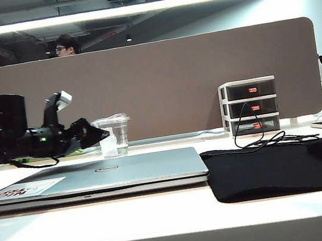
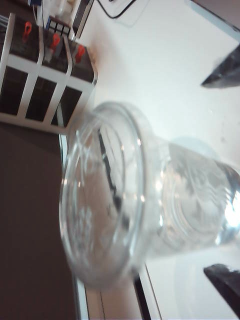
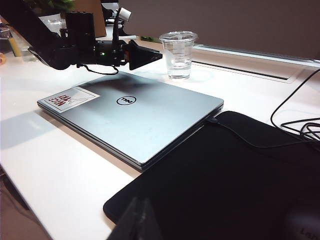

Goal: Pick up the coffee cup and place it on the left side of the laptop.

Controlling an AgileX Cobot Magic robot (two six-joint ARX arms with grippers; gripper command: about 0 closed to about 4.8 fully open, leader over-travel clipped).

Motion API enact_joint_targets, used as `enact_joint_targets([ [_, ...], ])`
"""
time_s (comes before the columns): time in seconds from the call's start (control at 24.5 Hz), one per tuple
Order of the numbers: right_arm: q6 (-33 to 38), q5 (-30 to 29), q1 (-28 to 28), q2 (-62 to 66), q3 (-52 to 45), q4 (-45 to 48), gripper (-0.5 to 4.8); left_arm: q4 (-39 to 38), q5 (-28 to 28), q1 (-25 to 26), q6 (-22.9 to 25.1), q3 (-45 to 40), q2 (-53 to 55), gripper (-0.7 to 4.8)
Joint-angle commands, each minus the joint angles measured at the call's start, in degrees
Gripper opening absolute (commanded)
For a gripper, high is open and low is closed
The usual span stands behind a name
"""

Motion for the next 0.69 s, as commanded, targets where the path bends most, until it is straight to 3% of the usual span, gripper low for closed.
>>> enact_joint_targets([
  [0.04,-0.39,-0.04,0.02,-0.11,-0.35,0.59,-0.01,0.48,0.11,-1.05,0.31,2.21,1.44,4.79],
  [0.69,-0.42,0.04,0.02,-0.11,-0.35,0.57,-0.01,-4.83,-5.33,-2.54,0.61,16.72,9.38,4.79],
])
